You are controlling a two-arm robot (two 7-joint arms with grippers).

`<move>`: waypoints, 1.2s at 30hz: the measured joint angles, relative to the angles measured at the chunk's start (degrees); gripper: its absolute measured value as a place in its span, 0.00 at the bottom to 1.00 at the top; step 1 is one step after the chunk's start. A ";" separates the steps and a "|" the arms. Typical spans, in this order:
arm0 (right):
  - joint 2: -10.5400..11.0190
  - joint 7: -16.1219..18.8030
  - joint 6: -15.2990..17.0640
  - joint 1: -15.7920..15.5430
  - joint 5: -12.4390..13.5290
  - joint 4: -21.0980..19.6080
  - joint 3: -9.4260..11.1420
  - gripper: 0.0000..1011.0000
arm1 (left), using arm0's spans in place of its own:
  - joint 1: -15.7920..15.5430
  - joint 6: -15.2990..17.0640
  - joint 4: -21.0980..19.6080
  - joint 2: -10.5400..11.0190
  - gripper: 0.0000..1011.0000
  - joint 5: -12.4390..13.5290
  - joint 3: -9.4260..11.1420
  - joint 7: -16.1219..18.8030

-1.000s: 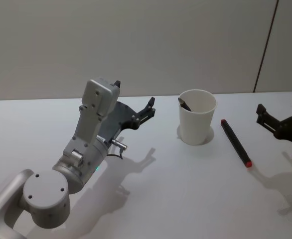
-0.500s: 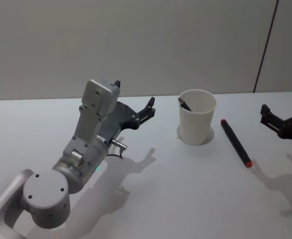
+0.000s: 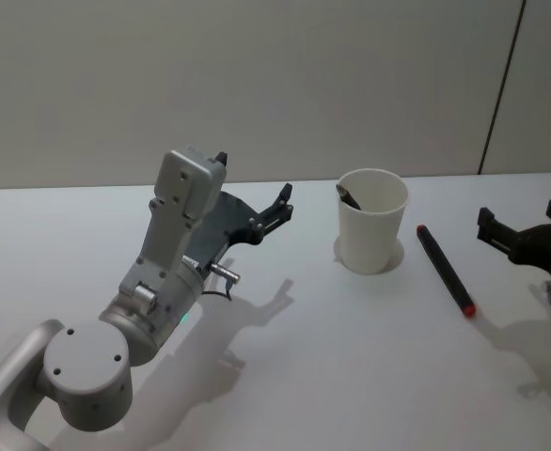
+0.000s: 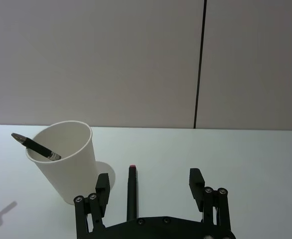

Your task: Place the pen into the pen holder.

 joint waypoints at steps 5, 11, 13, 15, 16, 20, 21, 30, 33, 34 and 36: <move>-0.94 0.14 2.32 1.39 -0.31 1.44 -0.44 0.99 | 0.00 0.00 0.00 0.00 0.99 0.00 0.00 0.00; -1.96 0.62 4.40 2.94 -1.72 3.56 -1.11 0.99 | 0.00 0.00 0.00 0.00 0.99 0.00 0.00 0.00; -2.24 0.75 4.77 3.35 -2.18 4.23 -1.32 0.99 | 0.00 0.00 0.00 0.00 0.99 0.00 0.00 0.00; -2.61 0.91 5.25 3.91 -2.90 5.14 -1.58 0.99 | 0.00 0.00 0.00 0.00 0.99 0.00 0.00 0.00; -2.74 0.97 5.42 4.10 -3.14 5.46 -1.69 0.99 | 0.00 0.00 0.00 0.00 0.99 0.00 0.00 0.00; -3.54 1.29 6.34 5.23 -4.71 7.36 -2.29 0.99 | 0.00 0.00 0.00 0.00 0.99 0.00 0.00 0.00; -3.72 1.32 6.44 5.44 -4.90 7.72 -2.40 0.99 | 0.00 0.00 0.00 0.00 0.99 0.00 0.00 0.00; -5.80 1.56 7.34 7.80 -7.59 11.64 -3.67 0.99 | 0.00 0.01 0.00 0.00 0.99 0.01 0.00 0.00; -6.46 1.54 7.61 8.52 -8.35 12.95 -4.02 0.99 | 0.00 0.01 0.00 0.00 0.99 0.00 0.00 0.00; -6.62 1.53 7.66 8.68 -8.47 13.24 -4.10 0.99 | 0.00 0.00 0.00 0.00 0.99 0.00 0.00 0.00; -7.09 1.47 7.88 9.14 -8.97 14.04 -4.33 0.99 | 0.00 0.00 0.00 0.00 0.99 0.01 0.00 0.00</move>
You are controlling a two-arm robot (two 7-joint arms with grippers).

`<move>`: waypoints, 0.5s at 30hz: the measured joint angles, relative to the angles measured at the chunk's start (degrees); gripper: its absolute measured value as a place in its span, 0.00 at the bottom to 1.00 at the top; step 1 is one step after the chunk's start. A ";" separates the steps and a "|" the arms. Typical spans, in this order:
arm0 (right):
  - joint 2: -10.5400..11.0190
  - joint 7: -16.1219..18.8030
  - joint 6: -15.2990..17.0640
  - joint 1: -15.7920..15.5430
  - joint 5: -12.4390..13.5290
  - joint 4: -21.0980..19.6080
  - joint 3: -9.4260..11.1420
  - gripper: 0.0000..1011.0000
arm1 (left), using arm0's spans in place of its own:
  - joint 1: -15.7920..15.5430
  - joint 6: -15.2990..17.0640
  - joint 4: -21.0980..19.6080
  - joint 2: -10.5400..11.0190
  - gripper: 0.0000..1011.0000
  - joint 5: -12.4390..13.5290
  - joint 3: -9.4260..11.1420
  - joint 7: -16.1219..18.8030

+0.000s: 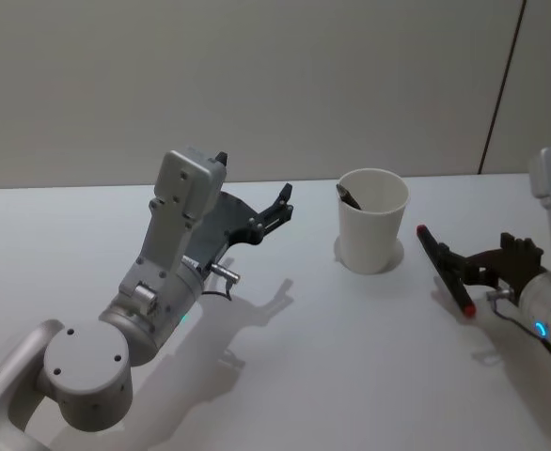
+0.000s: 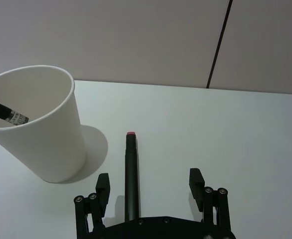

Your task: Place the pen into the pen holder.

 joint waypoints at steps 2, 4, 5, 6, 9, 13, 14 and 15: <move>-0.31 -0.07 0.13 0.30 -0.25 0.49 -0.14 0.99 | 0.00 0.00 0.00 0.00 0.99 0.00 0.00 0.00; -0.80 -0.26 0.38 0.79 -0.63 1.26 -0.33 0.99 | 0.00 0.00 0.00 0.00 0.99 0.00 0.00 0.00; -0.95 -0.32 0.44 0.94 -0.73 1.49 -0.39 0.99 | 0.00 0.00 0.00 0.00 0.99 0.00 0.00 0.00; -1.15 -0.38 0.49 1.14 -0.84 1.81 -0.46 0.99 | 0.00 0.00 0.00 0.00 0.99 0.00 0.00 0.00; -1.90 -0.70 0.80 1.88 -1.32 2.97 -0.71 0.99 | 0.00 0.00 0.00 0.00 0.99 0.00 0.00 0.00; -2.66 -0.96 0.93 2.70 -1.82 4.31 -0.98 0.99 | 0.00 0.00 -0.01 0.00 0.99 0.00 0.00 0.00; -2.85 -1.00 0.95 2.91 -1.93 4.65 -1.04 0.99 | 0.00 0.00 0.00 0.00 0.99 0.00 0.00 0.00; -3.16 -1.07 0.97 3.22 -2.13 5.15 -1.14 0.99 | 0.00 0.00 -0.01 0.00 0.99 0.00 0.00 0.00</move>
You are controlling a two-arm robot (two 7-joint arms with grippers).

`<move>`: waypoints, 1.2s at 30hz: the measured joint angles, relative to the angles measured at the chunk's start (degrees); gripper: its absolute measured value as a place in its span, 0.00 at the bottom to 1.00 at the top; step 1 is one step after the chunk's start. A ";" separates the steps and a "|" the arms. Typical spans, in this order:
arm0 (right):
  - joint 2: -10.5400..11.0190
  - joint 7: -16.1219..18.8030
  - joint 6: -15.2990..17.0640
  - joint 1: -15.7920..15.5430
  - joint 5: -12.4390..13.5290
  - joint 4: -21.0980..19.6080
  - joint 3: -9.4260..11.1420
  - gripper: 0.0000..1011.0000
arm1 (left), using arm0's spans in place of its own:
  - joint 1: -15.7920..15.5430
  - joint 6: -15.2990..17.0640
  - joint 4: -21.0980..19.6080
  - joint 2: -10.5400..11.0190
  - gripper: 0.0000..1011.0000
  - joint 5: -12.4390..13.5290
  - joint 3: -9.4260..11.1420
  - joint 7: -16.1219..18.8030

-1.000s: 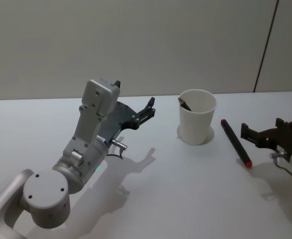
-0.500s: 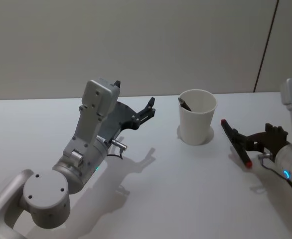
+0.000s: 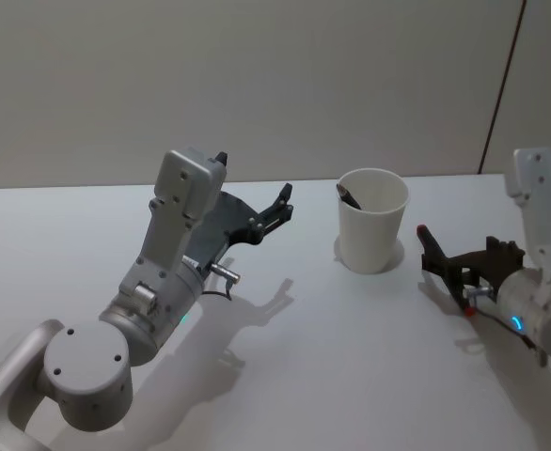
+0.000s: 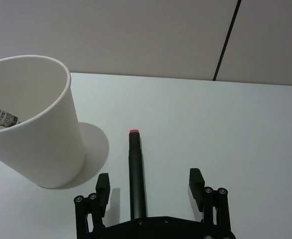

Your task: Place the pen into the pen holder.

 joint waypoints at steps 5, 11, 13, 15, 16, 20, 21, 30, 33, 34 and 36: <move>-0.91 -0.10 0.01 1.05 -0.69 1.75 -0.32 0.99 | 0.00 0.00 0.00 0.00 0.99 0.00 0.00 0.00; -2.04 -0.08 -0.09 2.38 -1.67 4.01 -0.71 0.99 | 0.00 0.00 0.00 0.00 0.99 0.00 0.00 0.00; -2.27 -0.06 -0.14 2.66 -1.89 4.61 -0.82 0.99 | 0.00 0.00 0.00 0.00 0.99 0.00 0.00 0.00; -2.62 0.01 -0.22 3.09 -2.24 5.43 -0.95 0.99 | 0.00 0.00 0.00 0.00 0.99 0.00 0.00 0.00; -2.73 0.04 -0.25 3.21 -2.35 5.68 -0.99 0.99 | 0.00 0.00 0.00 0.00 0.99 0.00 0.00 0.00; -3.29 0.24 -0.49 3.87 -2.98 7.07 -1.19 0.99 | 0.00 0.00 0.00 0.00 0.99 0.00 0.00 0.00; -3.40 0.28 -0.53 4.00 -3.06 7.38 -1.24 0.99 | 0.00 0.00 0.00 0.00 0.99 0.00 0.00 0.00; -4.23 0.75 -1.02 5.00 -3.99 9.69 -1.48 0.99 | 0.00 0.00 0.00 0.00 0.99 0.00 0.00 0.00; -4.44 0.84 -1.21 5.23 -4.17 10.24 -1.50 0.99 | 0.00 0.00 0.00 0.00 0.99 0.00 0.00 0.00; -4.48 0.85 -1.28 5.28 -4.21 10.35 -1.50 0.99 | 0.00 0.00 0.00 0.00 0.99 0.00 0.00 0.00; -4.62 0.86 -1.46 5.37 -4.29 10.66 -1.50 0.99 | 0.00 0.00 0.00 0.00 0.99 0.00 0.00 0.00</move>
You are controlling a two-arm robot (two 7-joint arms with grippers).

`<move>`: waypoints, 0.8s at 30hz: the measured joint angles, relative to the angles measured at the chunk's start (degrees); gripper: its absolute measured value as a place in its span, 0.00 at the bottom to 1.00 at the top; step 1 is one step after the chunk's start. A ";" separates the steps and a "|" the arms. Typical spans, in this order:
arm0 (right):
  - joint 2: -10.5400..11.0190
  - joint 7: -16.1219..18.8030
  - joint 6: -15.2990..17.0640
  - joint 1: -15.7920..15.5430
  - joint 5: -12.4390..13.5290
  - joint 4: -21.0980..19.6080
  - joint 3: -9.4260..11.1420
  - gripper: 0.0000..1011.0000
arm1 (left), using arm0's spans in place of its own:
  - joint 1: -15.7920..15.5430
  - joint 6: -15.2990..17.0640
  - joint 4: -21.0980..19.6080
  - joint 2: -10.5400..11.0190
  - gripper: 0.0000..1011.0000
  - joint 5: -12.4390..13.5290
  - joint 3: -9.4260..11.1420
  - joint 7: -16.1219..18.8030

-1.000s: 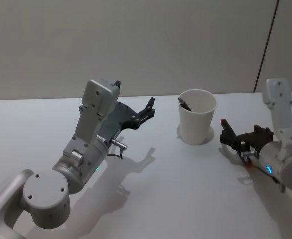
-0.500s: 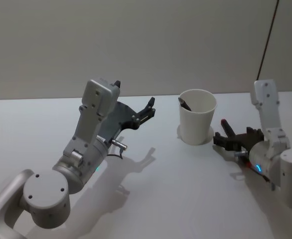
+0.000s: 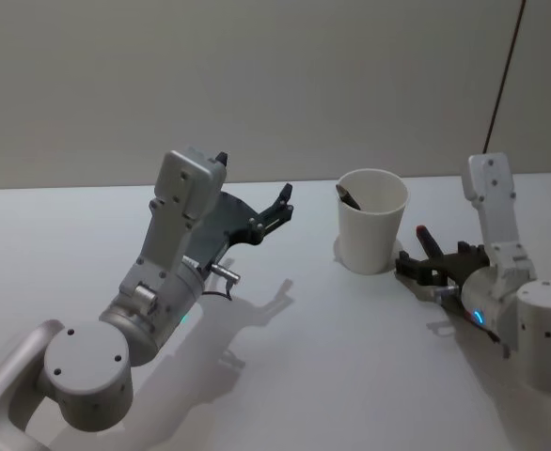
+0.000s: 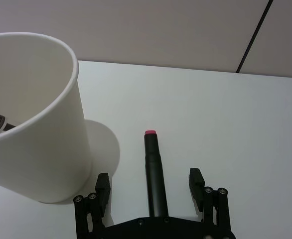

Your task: Place the pen into the pen holder.

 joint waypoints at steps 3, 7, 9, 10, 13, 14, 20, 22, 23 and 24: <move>-0.14 0.02 -0.11 0.11 -0.07 0.30 0.03 0.99 | 0.00 0.00 0.00 -0.01 0.99 0.00 0.00 0.00; -0.28 0.02 -0.19 0.19 -0.12 0.55 0.05 0.99 | 0.00 0.00 0.00 0.00 0.99 0.00 0.00 0.00; -0.32 0.03 -0.22 0.21 -0.15 0.63 0.04 0.99 | 0.00 0.00 0.00 0.00 0.99 0.00 0.00 0.00; -0.35 0.04 -0.23 0.22 -0.15 0.67 0.03 0.98 | 0.00 0.00 0.00 0.00 0.99 0.00 0.00 0.00; -0.48 0.11 -0.28 0.26 -0.18 0.85 -0.05 0.91 | 0.00 0.00 0.00 0.00 0.99 0.00 0.00 0.00; -0.49 0.12 -0.29 0.27 -0.19 0.89 -0.06 0.87 | 0.00 0.00 0.00 0.00 0.99 0.00 0.00 0.00; -0.54 0.14 -0.36 0.31 -0.22 1.08 -0.07 0.83 | 0.00 0.00 0.00 0.00 0.99 0.00 0.00 0.00; -0.56 0.14 -0.36 0.32 -0.22 1.14 -0.07 0.81 | 0.00 0.00 0.00 0.00 0.99 0.00 0.00 0.00; -0.56 0.13 -0.36 0.33 -0.23 1.16 -0.07 0.81 | 0.00 0.00 0.00 0.00 0.99 0.00 0.00 0.00; -0.57 0.13 -0.37 0.34 -0.23 1.18 -0.07 0.80 | 0.00 0.00 0.00 0.00 0.99 0.00 0.00 0.00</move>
